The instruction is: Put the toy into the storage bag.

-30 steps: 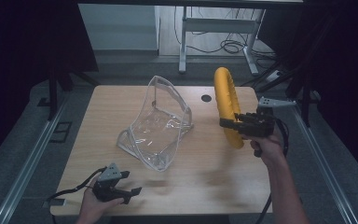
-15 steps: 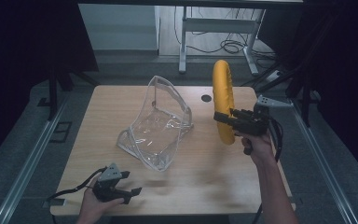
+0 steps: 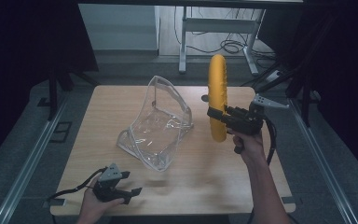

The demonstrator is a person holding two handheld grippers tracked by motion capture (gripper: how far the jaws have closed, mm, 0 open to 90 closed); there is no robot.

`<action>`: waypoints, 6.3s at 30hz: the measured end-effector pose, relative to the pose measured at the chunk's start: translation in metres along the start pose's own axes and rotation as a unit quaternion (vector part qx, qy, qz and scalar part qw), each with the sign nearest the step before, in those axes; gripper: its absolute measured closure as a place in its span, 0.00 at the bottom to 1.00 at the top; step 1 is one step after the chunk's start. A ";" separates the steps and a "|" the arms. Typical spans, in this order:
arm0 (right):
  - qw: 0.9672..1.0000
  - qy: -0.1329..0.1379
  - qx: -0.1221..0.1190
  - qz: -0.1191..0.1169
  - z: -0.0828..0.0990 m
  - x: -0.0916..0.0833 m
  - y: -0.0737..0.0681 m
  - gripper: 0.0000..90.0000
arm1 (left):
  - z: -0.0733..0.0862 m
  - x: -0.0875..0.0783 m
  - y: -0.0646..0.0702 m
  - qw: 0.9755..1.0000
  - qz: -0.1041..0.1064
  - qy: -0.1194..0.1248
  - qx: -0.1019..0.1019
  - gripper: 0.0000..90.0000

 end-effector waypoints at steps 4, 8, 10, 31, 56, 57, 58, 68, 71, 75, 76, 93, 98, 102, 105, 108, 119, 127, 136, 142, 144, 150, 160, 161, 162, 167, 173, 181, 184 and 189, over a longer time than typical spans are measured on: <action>1.000 0.013 -0.002 0.002 -0.006 0.002 -0.004 0.57 | 0.000 0.001 0.000 1.000 0.000 -0.002 0.000 0.22; 1.000 0.026 -0.001 -0.002 -0.012 0.005 -0.010 0.57 | 0.000 0.001 0.000 1.000 0.001 0.000 -0.002 0.22; 0.999 0.033 -0.002 -0.005 -0.016 0.007 -0.014 0.57 | 0.000 0.001 0.000 1.000 0.001 0.000 -0.002 0.22; 0.997 0.076 -0.019 -0.025 -0.042 0.023 -0.038 0.57 | 0.000 0.001 0.001 1.000 0.003 -0.002 -0.004 0.22; 0.993 0.104 -0.035 -0.051 -0.069 0.044 -0.065 0.57 | 0.002 0.002 0.001 1.000 0.003 -0.008 -0.001 0.22; 0.992 0.105 -0.035 -0.054 -0.070 0.045 -0.067 0.57 | 0.002 0.003 0.001 1.000 0.004 -0.008 -0.001 0.22; 0.992 0.105 -0.037 -0.058 -0.071 0.046 -0.069 0.57 | 0.002 0.003 0.001 1.000 0.004 -0.008 -0.001 0.22; 0.989 0.112 -0.038 -0.093 -0.077 0.066 -0.092 0.57 | 0.002 0.003 0.002 1.000 0.005 -0.008 -0.001 0.22; 0.988 0.110 -0.037 -0.105 -0.076 0.074 -0.098 0.57 | 0.002 0.003 0.001 1.000 0.005 -0.008 0.000 0.22; 0.987 0.109 -0.032 -0.114 -0.075 0.084 -0.103 0.57 | 0.002 0.002 0.001 1.000 0.005 -0.008 0.001 0.22; 0.987 0.108 -0.031 -0.116 -0.073 0.087 -0.105 0.57 | 0.002 0.002 0.001 1.000 0.005 -0.008 0.001 0.22; 0.987 0.095 -0.015 -0.131 -0.058 0.108 -0.110 0.57 | 0.003 0.003 0.001 1.000 0.005 -0.011 0.002 0.22; 0.986 0.091 -0.008 -0.138 -0.053 0.113 -0.113 0.57 | 0.004 0.003 0.001 1.000 0.005 -0.013 0.005 0.22; 0.986 0.088 -0.003 -0.141 -0.047 0.117 -0.113 0.57 | 0.004 0.002 0.001 1.000 0.004 -0.013 0.007 0.22; 0.986 0.087 -0.001 -0.141 -0.042 0.121 -0.113 0.57 | 0.004 0.002 0.001 1.000 0.003 -0.014 0.008 0.22; 0.986 0.085 0.007 -0.144 -0.036 0.124 -0.113 0.57 | 0.003 0.003 0.001 1.000 0.003 -0.011 0.005 0.22; 0.986 0.077 0.017 -0.144 -0.023 0.128 -0.111 0.57 | 0.003 0.003 0.001 1.000 0.003 -0.010 0.006 0.22; 0.987 0.075 0.021 -0.142 -0.017 0.129 -0.110 0.57 | 0.004 0.003 0.001 1.000 0.003 -0.011 0.006 0.22; 0.988 0.066 0.026 -0.139 -0.004 0.133 -0.109 0.57 | 0.004 0.004 0.001 1.000 0.003 -0.012 0.008 0.22; 0.988 0.060 0.035 -0.140 0.004 0.134 -0.106 0.57 | 0.004 0.004 0.000 1.000 0.001 -0.015 0.010 0.22; 0.988 0.061 0.034 -0.139 0.006 0.135 -0.106 0.57 | 0.005 0.004 0.001 1.000 0.002 -0.015 0.008 0.22; 0.988 0.057 0.037 -0.136 0.011 0.136 -0.103 0.57 | 0.005 0.004 0.001 1.000 0.002 -0.015 0.008 0.22; 0.989 0.050 0.051 -0.128 0.023 0.138 -0.098 0.57 | 0.005 0.005 0.001 1.000 0.002 -0.016 0.008 0.22; 0.989 0.050 0.054 -0.125 0.024 0.139 -0.097 0.57 | 0.005 0.005 0.001 1.000 0.002 -0.016 0.009 0.22; 0.989 0.050 0.054 -0.125 0.025 0.139 -0.097 0.57 | 0.005 0.005 0.001 1.000 0.002 -0.016 0.009 0.22; 0.990 0.048 0.058 -0.120 0.032 0.141 -0.092 0.57 | 0.005 0.005 0.001 1.000 0.002 -0.017 0.009 0.22; 0.990 0.035 0.070 -0.117 0.044 0.144 -0.087 0.57 | 0.005 0.005 0.001 1.000 0.002 -0.017 0.010 0.22; 0.991 0.030 0.069 -0.114 0.054 0.144 -0.085 0.56 | 0.006 0.005 0.001 1.000 0.002 -0.017 0.010 0.22; 0.991 0.024 0.074 -0.111 0.060 0.144 -0.083 0.56 | 0.006 0.004 0.001 1.000 0.001 -0.016 0.010 0.22; 0.996 -0.014 0.051 -0.073 0.076 0.147 -0.078 0.53 | 0.006 0.005 0.001 1.000 0.001 -0.017 0.010 0.22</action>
Point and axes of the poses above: each handheld gripper's, and its own axes: x roughly forward along the jaws, z roughly out of its underside, y roughly to its right, the point moved 7 cm from there along x, roughly forward along the jaws, and after that the axes turned 13 degrees about -x, right-handed, at the moved point
